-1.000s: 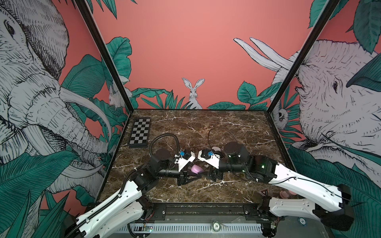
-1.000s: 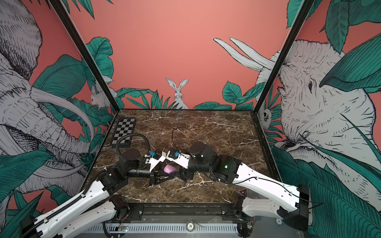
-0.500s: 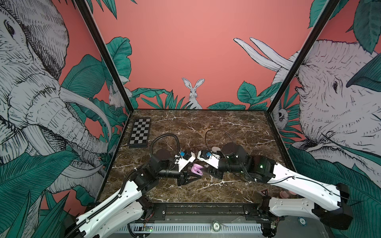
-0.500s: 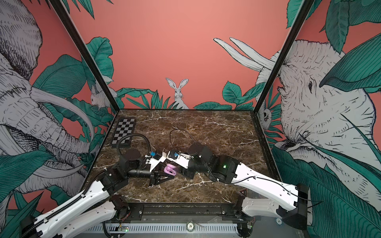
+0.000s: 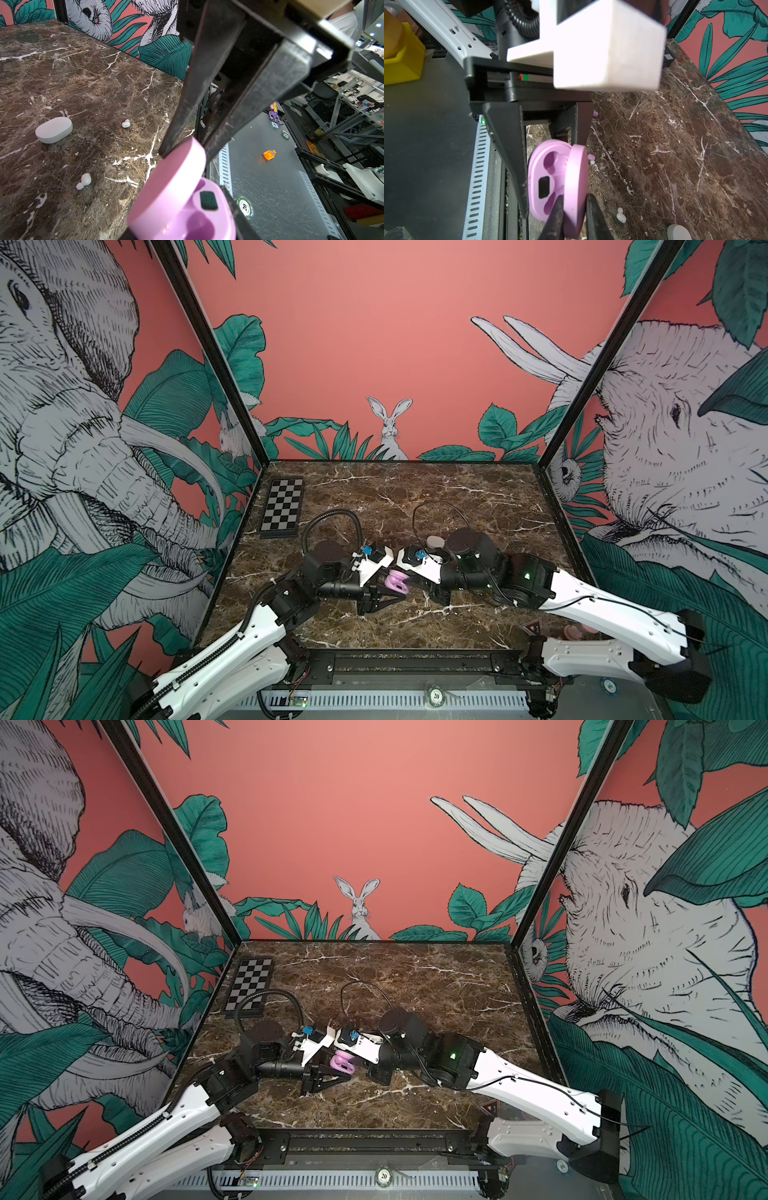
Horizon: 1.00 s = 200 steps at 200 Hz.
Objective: Insert the wireless bluetooth earbuds into the charging case
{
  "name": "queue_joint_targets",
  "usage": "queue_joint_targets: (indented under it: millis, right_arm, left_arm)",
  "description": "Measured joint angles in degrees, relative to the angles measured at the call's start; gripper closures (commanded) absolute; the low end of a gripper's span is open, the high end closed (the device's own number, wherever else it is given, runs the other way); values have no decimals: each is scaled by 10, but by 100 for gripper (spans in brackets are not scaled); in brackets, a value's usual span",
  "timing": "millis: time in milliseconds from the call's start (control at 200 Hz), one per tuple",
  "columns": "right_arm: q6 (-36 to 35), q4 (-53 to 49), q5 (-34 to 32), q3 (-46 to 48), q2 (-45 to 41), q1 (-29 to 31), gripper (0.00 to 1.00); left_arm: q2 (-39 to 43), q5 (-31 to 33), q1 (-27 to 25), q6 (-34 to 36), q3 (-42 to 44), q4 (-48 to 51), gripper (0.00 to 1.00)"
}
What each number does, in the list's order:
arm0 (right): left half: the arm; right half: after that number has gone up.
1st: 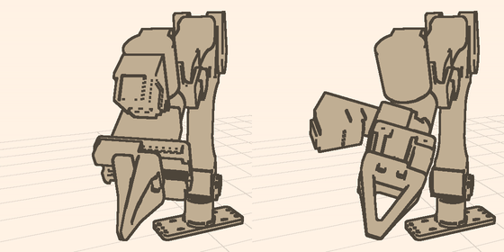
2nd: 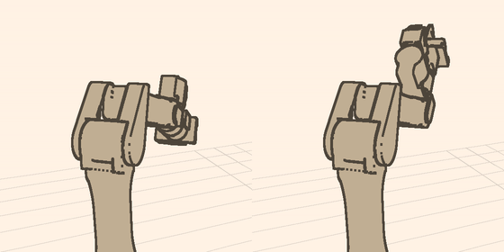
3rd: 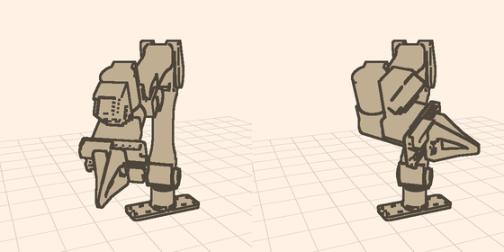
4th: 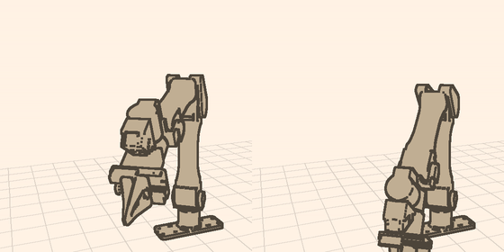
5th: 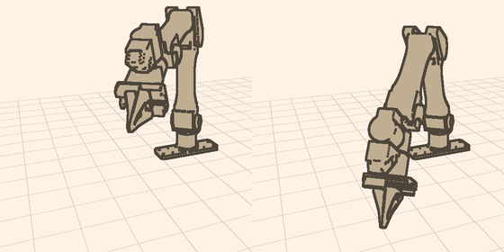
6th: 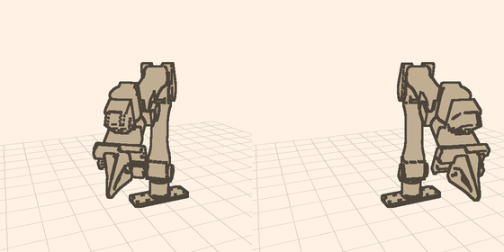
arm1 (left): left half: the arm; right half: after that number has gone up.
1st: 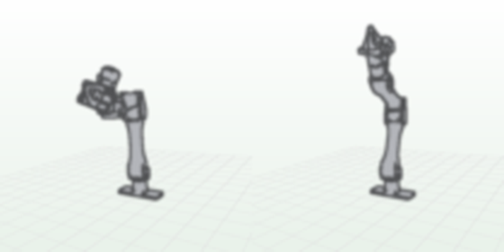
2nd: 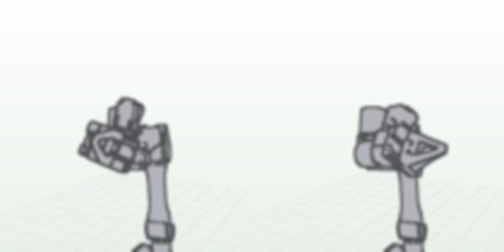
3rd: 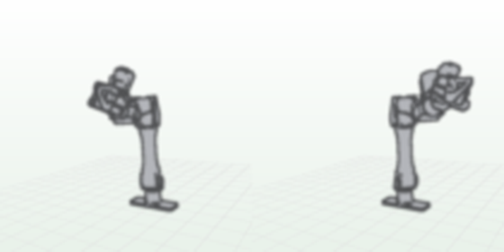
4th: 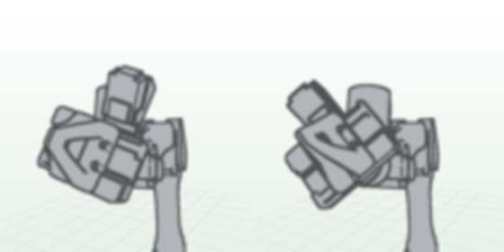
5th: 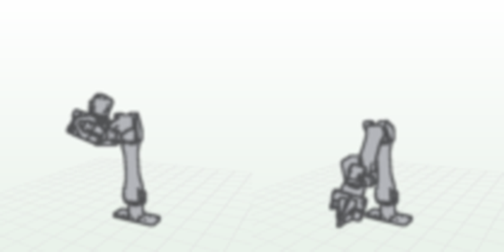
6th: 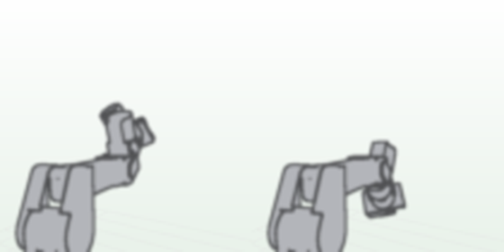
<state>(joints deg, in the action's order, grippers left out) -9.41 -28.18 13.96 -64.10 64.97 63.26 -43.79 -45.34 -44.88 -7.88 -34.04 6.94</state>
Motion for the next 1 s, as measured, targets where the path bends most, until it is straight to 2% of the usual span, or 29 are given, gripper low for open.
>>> queue_joint_targets:
  millis: [280, 335, 425, 595, 735, 755, 815, 1000]
  right_arm:
    - [4, -5, -20, -12, 12, -6, 100]
    - [4, -4, -20, -12, 12, -6, 100]
    - [4, -5, -23, -13, 13, -6, 100]
    - [3, -6, -29, -16, 13, -6, 100]
    - [1, -9, -40, -22, 14, -4, 100]
    - [0, -10, -43, -25, 14, -4, 100]
    - [-1, -13, -54, -33, 16, -3, 100]
    - [-10, -16, -109, -56, 21, -3, 100]
  left_arm:
    - [0, 0, 0, 0, 0, 3, 100]
    - [0, 2, 0, 0, 0, 4, 100]
    - [-1, 7, 0, 0, -2, 6, 77]
    - [-2, 14, 0, 0, -4, 5, 54]
    - [0, 30, -1, 2, -4, 5, 28]
    - [2, 33, -1, 7, -4, 4, 24]
    - [9, 45, -1, 9, -4, 5, 2]
    - [51, 80, -1, 31, -11, 30, 1]
